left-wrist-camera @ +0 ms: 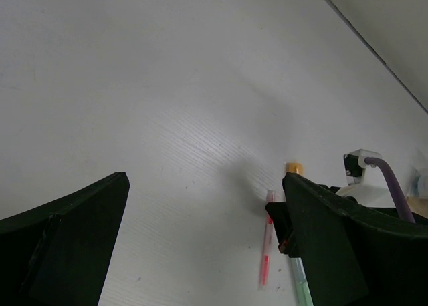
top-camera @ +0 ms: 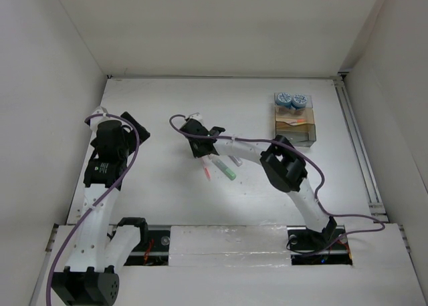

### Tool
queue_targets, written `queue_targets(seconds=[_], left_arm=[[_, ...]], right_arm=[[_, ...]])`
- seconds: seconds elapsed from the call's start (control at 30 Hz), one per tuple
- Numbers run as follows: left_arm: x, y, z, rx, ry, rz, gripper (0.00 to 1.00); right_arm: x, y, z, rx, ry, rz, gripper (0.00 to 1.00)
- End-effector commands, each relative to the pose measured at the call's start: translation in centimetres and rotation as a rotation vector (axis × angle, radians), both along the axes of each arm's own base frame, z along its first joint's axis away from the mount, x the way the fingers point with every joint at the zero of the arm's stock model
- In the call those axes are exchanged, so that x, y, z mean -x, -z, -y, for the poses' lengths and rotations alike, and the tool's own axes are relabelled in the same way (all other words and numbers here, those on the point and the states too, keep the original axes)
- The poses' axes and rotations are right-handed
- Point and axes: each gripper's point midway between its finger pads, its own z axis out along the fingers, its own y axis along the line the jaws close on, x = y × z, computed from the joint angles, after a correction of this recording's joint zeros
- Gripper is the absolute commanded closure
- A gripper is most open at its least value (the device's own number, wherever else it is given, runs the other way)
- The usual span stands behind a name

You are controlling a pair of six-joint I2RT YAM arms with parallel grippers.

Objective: Sort the stationery into containers
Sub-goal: Grab a piece of stationery with the right arm, then place the stationery into the container

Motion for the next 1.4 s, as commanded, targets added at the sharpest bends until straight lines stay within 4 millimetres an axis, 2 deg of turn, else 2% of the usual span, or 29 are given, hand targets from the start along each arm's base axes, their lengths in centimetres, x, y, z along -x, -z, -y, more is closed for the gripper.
queue_targets(seconds=[0.0,0.13,0.17,0.2,0.23,0.27,0.3,0.33,0.37,0.4,0.43,0.47,0.5,0.53,0.57,0.6,0.63,0.67,0.7,0.77,0.8,0.87,0.9,0.97,1.17,1.23,1.27,1.37], left_arm=[[-0.3,-1.2,0.0,-0.006,0.007,0.045,0.01],[-0.3,-1.2,0.0,-0.006,0.007,0.045,0.01],[-0.3,-1.2,0.0,-0.006,0.007,0.045,0.01],[-0.3,-1.2,-0.2,-0.011,-0.001,0.045,0.01],[-0.3,-1.2,-0.2,-0.011,-0.001,0.045,0.01],[-0.3,-1.2,-0.2,-0.011,-0.001,0.045,0.01],[-0.3,-1.2,-0.2,-0.011,-0.001,0.045,0.01],[-0.3,-1.2,-0.2,-0.011,-0.001,0.045,0.01],[-0.2,-1.5,-0.2,-0.010,-0.001,0.054,0.01],[-0.2,-1.5,-0.2,-0.010,-0.001,0.054,0.01],[-0.2,-1.5,-0.2,-0.010,-0.001,0.054,0.01],[-0.2,-1.5,-0.2,-0.010,-0.001,0.054,0.01],[-0.2,-1.5,-0.2,-0.010,-0.001,0.054,0.01],[-0.2,-1.5,-0.2,-0.010,-0.001,0.054,0.01],[-0.1,-1.7,-0.1,-0.014,0.011,0.061,0.01],[-0.2,-1.9,-0.1,-0.014,0.011,0.070,0.01],[-0.2,-1.9,-0.1,-0.014,0.011,0.071,0.01],[-0.2,-1.9,-0.1,-0.021,0.015,0.069,0.01],[-0.2,-1.9,-0.1,-0.022,0.015,0.069,0.01],[-0.2,-1.9,-0.1,-0.022,0.015,0.069,0.01],[-0.2,-1.9,-0.1,-0.022,0.015,0.069,0.01],[-0.1,-1.5,-0.1,-0.022,0.015,0.060,0.01],[-0.1,-1.5,0.0,-0.017,0.023,0.060,0.01],[-0.3,-1.2,0.1,-0.018,0.023,0.049,0.01],[-0.9,-0.7,0.8,-0.011,0.073,0.035,0.01],[-1.0,-0.5,1.0,-0.005,0.083,0.026,0.01],[-1.0,-0.5,1.0,-0.005,0.083,0.026,0.01],[-1.0,-0.5,1.0,-0.005,0.083,0.026,0.01]], right_arm=[[1.9,2.2,0.2,0.049,-0.024,-0.073,1.00],[3.1,-1.3,-2.6,-0.109,-0.095,-0.083,1.00],[3.2,-4.2,-3.3,-0.176,-0.115,-0.058,1.00],[2.9,-6.4,-4.1,-0.245,-0.118,-0.021,1.00],[2.7,-7.3,-3.6,-0.266,-0.111,-0.004,1.00],[2.2,-11.6,-3.2,-0.345,-0.099,0.052,1.00],[1.8,-13.5,-2.8,-0.403,-0.083,0.068,1.00],[-0.2,-16.0,-1.6,-0.488,-0.055,0.106,1.00],[-0.8,-16.4,0.0,-0.516,-0.020,0.109,1.00],[-1.7,-20.2,1.8,-0.601,0.032,0.156,1.00],[-2.8,-21.3,3.5,-0.635,0.080,0.176,1.00],[-6.1,-21.4,8.0,-0.622,0.237,0.237,1.00],[-7.3,-22.9,10.9,-0.642,0.341,0.287,1.00],[-8.6,-23.2,13.5,-0.688,0.479,0.295,1.00],[-11.4,-23.5,19.0,-0.695,0.663,0.361,1.00],[-11.9,-22.2,21.9,-0.701,0.771,0.358,1.00],[-13.4,-22.6,26.7,-0.779,0.939,0.385,1.00],[-13.1,-22.3,26.7,-0.816,0.975,0.364,1.00],[-13.5,-21.1,31.1,-0.823,1.099,0.380,1.00],[-13.5,-20.1,34.6,-0.908,1.261,0.376,1.00],[-13.2,-18.9,36.9,-0.916,1.332,0.379,1.00],[-12.6,-19.3,39.0,-0.988,1.426,0.426,1.00],[-12.4,-19.3,39.4,-1.011,1.451,0.444,1.00],[-11.8,-18.5,41.3,-1.047,1.521,0.488,1.00],[-11.6,-18.2,43.5,-1.079,1.630,0.575,1.00],[-11.9,-16.6,43.9,-1.043,1.661,0.576,1.00],[-12.4,-17.3,44.0,-1.052,1.662,0.593,1.00],[-12.8,-15.4,44.3,-0.974,1.719,0.556,1.00]])
